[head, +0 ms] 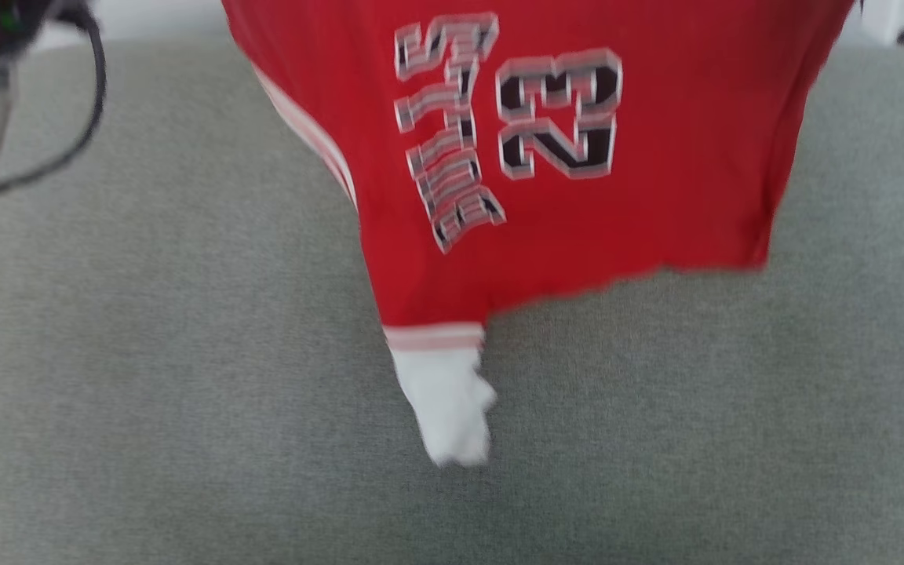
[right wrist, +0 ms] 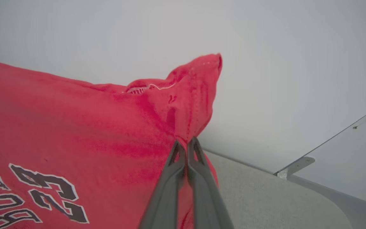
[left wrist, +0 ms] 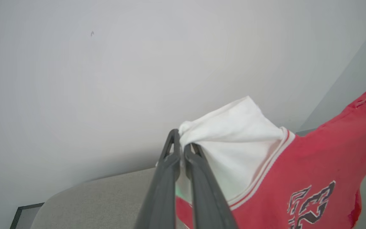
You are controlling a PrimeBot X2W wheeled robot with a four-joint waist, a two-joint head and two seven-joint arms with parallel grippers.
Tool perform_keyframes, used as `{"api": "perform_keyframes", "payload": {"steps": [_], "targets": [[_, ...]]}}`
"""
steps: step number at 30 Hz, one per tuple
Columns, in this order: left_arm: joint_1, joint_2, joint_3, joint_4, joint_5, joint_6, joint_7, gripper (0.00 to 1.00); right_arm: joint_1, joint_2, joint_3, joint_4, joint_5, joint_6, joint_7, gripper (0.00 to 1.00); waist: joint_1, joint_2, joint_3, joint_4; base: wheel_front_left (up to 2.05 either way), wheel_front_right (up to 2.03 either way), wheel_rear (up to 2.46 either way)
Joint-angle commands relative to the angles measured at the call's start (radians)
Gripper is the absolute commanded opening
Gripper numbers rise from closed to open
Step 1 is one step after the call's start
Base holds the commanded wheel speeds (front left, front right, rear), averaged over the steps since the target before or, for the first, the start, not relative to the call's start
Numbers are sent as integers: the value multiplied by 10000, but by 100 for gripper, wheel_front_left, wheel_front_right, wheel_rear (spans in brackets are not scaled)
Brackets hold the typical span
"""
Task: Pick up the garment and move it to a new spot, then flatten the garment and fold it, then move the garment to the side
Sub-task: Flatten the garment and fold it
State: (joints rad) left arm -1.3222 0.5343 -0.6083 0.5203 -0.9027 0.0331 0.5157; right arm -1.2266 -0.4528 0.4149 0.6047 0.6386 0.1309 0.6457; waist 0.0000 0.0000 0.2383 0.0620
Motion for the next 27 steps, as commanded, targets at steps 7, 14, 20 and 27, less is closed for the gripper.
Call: {"api": "perform_keyframes", "payload": {"steps": [7, 14, 20, 27], "targets": [[-2223, -612, 239, 2032, 1375, -76, -3213, 0, -1887, 1143, -1168, 2133, -2181, -3, -3484, 0, 0, 0, 1218, -272, 0, 0, 0], [-3867, -1159, 528, 3223, 2358, -212, -7390, 0, -3149, 1718, -2345, 3687, -4914, -5, -7653, 0, 0, 0, 1670, -139, 0, 0, 0], [-3291, -1415, 382, 4115, 2551, -980, -7782, 0, -2885, 2141, -2559, 4968, -5741, -5, -8205, 0, 0, 0, 1671, 29, 0, 0, 0], [-1814, -1749, -218, 5393, 2051, -1558, -6750, 0, -1751, 2399, -2136, 6016, -5163, -5, -7632, 0, 0, 0, 1424, 230, 0, 0, 0]]}}
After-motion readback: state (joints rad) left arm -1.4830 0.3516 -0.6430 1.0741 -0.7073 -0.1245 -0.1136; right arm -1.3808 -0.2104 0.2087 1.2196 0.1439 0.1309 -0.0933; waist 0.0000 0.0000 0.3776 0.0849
